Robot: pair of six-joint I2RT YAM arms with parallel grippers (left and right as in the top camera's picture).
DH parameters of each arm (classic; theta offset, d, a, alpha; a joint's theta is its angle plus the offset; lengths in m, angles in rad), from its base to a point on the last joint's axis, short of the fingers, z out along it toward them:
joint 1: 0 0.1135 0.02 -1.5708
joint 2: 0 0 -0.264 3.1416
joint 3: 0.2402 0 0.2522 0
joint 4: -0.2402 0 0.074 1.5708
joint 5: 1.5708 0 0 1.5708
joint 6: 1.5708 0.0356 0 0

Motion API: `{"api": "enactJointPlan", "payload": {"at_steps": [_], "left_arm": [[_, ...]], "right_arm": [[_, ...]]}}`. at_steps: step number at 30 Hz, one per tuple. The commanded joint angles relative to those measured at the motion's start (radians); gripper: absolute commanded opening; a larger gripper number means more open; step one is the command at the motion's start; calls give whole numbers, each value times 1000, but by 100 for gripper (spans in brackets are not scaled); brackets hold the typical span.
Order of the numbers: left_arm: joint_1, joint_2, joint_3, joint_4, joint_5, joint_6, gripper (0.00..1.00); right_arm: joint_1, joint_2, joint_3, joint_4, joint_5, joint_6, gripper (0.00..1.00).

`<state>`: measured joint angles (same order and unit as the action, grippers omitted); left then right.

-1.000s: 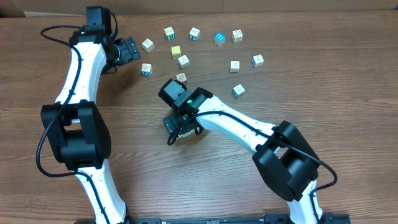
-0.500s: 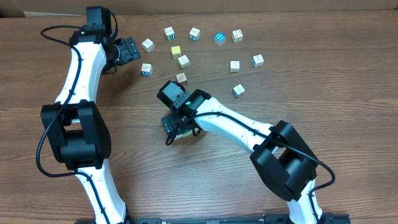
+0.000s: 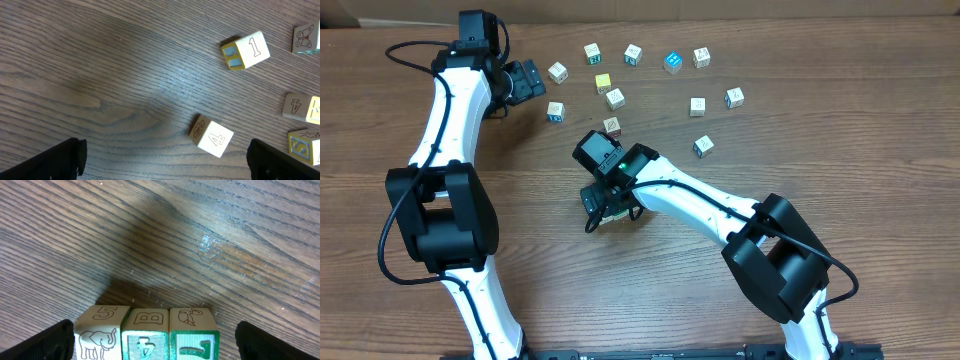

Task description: Form a circle

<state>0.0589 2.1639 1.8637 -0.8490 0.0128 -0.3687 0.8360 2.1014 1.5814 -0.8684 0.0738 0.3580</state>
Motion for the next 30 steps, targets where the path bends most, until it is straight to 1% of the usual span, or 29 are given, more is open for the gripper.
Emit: {"api": "enactJointPlan", "payload": {"at_steps": [1, 24, 30], "left_arm": [[-7, -6, 13, 0, 6, -21, 100], [-7, -6, 13, 0, 6, -21, 100], [-7, -6, 13, 0, 6, -21, 100]], "right_arm": [[7, 3, -10, 3, -10, 10, 100], [7, 3, -12, -4, -27, 14, 100], [7, 5, -53, 32, -26, 17, 100]]}}
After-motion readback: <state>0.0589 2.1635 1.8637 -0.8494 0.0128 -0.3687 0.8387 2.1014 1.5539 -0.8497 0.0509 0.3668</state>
